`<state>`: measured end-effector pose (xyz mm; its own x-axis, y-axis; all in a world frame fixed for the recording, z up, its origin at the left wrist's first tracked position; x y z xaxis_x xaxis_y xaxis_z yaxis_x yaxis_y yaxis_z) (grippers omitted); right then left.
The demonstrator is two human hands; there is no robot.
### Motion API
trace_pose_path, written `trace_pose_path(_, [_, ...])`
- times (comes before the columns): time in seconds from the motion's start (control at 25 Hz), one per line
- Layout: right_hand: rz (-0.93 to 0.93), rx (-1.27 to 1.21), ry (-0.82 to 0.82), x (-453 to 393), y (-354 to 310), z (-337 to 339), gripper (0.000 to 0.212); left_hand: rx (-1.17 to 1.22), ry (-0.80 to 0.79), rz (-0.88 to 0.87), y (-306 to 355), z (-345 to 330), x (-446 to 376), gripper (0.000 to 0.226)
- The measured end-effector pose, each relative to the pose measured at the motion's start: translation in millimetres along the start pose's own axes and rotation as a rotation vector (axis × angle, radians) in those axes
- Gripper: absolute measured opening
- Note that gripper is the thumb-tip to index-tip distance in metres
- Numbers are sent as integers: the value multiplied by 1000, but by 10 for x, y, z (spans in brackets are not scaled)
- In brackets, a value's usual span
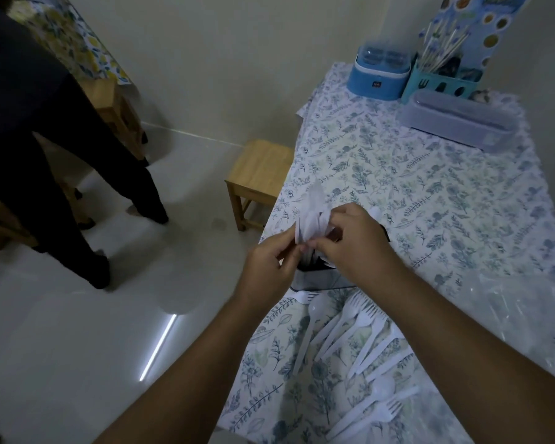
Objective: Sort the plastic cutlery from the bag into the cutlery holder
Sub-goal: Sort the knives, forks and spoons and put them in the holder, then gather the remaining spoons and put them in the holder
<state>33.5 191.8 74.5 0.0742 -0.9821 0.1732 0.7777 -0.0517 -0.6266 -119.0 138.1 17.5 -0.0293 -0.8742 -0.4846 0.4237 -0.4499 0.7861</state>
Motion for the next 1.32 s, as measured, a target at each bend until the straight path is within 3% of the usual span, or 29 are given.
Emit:
trace_pose_path(0.08, [15,-15,-23,38,5,-21,49,-8,-9,11,17,21,18,31])
trace_pose_path(0.2, [39,-50,-31,105,-3,10,57,-75,-26,41,-39,38,40,40])
trace_pose_path(0.28, [63,-74,1,146,24,66,52,-132,-60,108,-54,52,78,47])
trace_pose_path(0.36, [67,-151,63,234,118,172,39,-182,8,157,1,92,174,46])
trace_pose_path(0.48, [49,-210,149,512,443,338,19,-253,173,227,108,53,515,14])
trace_pose_path(0.52, [32,-210,153,616,590,358,16,-290,109,297,108,-27,676,7])
trace_pose_path(0.64, [-121,-210,38,921,1071,274,12,-369,-241,567,33,-392,1172,14])
trace_pose_path(0.84, [-334,-266,-208,1396,1607,-8,21,-537,-207,561,-186,-473,1026,40])
trace_pose_path(1.08, [-414,-261,-341,1566,1737,-30,18,-793,-418,516,-331,-288,961,17])
trace_pose_path(1.2, [-507,-385,-408,1566,1719,-30,16,-612,-221,537,172,-382,1208,9])
trace_pose_path(1.32, [-642,-608,-481,1548,1676,-131,25,-306,-308,461,806,-845,1354,9])
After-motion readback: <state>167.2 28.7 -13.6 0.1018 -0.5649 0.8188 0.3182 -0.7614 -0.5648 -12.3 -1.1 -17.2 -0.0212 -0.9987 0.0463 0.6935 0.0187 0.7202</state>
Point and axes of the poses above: each hand's wrist, its own x-axis away from the middle knuckle, its own z-axis out of the back of the hand, y = z × x, the point moved 2 cm from there along -x, towards the middle knuckle, and after that the axes turned 15 degrees about -z, right-handed, at the moved point
